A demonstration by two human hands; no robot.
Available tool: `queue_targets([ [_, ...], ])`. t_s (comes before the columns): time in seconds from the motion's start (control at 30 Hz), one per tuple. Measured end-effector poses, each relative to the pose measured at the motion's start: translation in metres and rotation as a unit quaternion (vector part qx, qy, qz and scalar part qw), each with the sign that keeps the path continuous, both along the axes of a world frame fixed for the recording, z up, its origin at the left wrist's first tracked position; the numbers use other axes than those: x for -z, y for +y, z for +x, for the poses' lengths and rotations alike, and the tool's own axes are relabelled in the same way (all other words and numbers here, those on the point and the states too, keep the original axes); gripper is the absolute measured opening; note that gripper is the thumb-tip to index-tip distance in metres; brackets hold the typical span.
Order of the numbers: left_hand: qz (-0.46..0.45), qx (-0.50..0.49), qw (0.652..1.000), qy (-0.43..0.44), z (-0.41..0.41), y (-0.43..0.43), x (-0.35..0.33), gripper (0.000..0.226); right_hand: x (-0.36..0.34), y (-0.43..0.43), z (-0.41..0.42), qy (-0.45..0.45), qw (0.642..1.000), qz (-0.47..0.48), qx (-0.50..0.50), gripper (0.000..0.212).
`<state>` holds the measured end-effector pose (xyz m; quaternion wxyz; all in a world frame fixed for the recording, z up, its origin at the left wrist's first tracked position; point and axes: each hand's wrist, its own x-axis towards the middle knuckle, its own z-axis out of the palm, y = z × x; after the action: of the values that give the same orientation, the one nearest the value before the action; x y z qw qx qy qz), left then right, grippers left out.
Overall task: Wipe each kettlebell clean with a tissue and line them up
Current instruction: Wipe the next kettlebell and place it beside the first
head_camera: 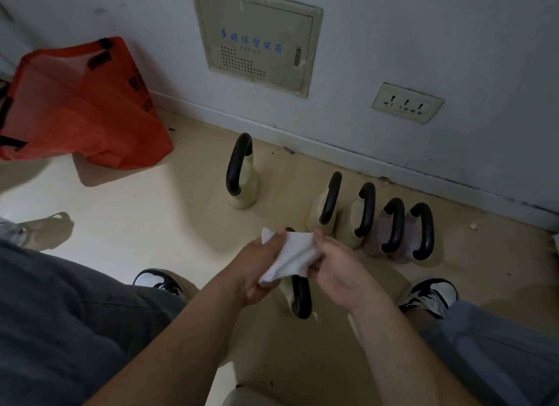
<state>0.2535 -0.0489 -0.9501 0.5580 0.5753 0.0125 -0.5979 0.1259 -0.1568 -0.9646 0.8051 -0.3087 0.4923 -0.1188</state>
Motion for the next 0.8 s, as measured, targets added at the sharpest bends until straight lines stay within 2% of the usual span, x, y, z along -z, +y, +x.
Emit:
queue_targets([
  [0.07, 0.038, 0.037, 0.998, -0.025, -0.002, 0.0, 0.006, 0.05, 0.004, 0.002, 0.003, 0.03, 0.999, 0.0, 0.014, 0.027],
  [0.13, 0.058, 0.05, 0.996, -0.046, -0.002, -0.002, 0.014, 0.052, 0.007, 0.004, 0.006, 0.078, 0.996, -0.046, -0.008, 0.029],
  [0.27, 0.035, 0.034, 0.997, -0.055, 0.003, -0.004, 0.019, 0.045, 0.012, 0.0, 0.009, 0.194, 0.967, -0.122, -0.108, 0.044],
  [0.33, 0.029, 0.004, 0.998, -0.057, 0.01, -0.004, 0.022, 0.042, 0.012, -0.001, 0.006, 0.246, 0.945, -0.125, -0.173, 0.05],
  [0.43, 0.082, -0.115, 0.986, -0.087, 0.031, -0.009, 0.027, 0.04, 0.022, -0.003, -0.002, 0.263, 0.942, -0.145, -0.152, 0.06],
  [0.5, 0.163, -0.109, 0.953, -0.23, 0.046, -0.013, 0.027, 0.045, 0.027, -0.003, -0.003, 0.266, 0.942, -0.169, -0.119, 0.052],
  [0.53, 0.207, -0.065, 0.915, -0.34, 0.051, -0.014, 0.027, 0.046, 0.03, -0.003, -0.002, 0.256, 0.945, -0.172, -0.111, 0.044],
  [0.57, 0.231, -0.004, 0.862, -0.451, 0.053, -0.015, 0.028, 0.044, 0.032, -0.003, 0.0, 0.241, 0.949, -0.169, -0.117, 0.035],
  [0.6, 0.224, 0.045, 0.808, -0.543, 0.05, -0.017, 0.028, 0.039, 0.035, -0.003, 0.002, 0.226, 0.95, -0.163, -0.137, 0.028],
  [0.63, 0.185, 0.068, 0.769, -0.608, 0.043, -0.02, 0.031, 0.032, 0.038, -0.003, 0.004, 0.211, 0.95, -0.155, -0.168, 0.023],
  [0.67, 0.132, 0.084, 0.752, -0.641, 0.033, -0.023, 0.036, 0.025, 0.039, -0.002, 0.006, 0.2, 0.949, -0.143, -0.2, 0.019],
  [0.7, 0.092, 0.115, 0.756, -0.638, 0.02, -0.026, 0.044, 0.027, 0.041, -0.002, 0.007, 0.195, 0.945, -0.131, -0.227, 0.017],
  [0.8, 0.037, 0.274, 0.782, -0.558, -0.022, -0.027, 0.066, 0.058, 0.045, 0.004, 0.001, 0.179, 0.95, -0.089, -0.239, 0.031],
])
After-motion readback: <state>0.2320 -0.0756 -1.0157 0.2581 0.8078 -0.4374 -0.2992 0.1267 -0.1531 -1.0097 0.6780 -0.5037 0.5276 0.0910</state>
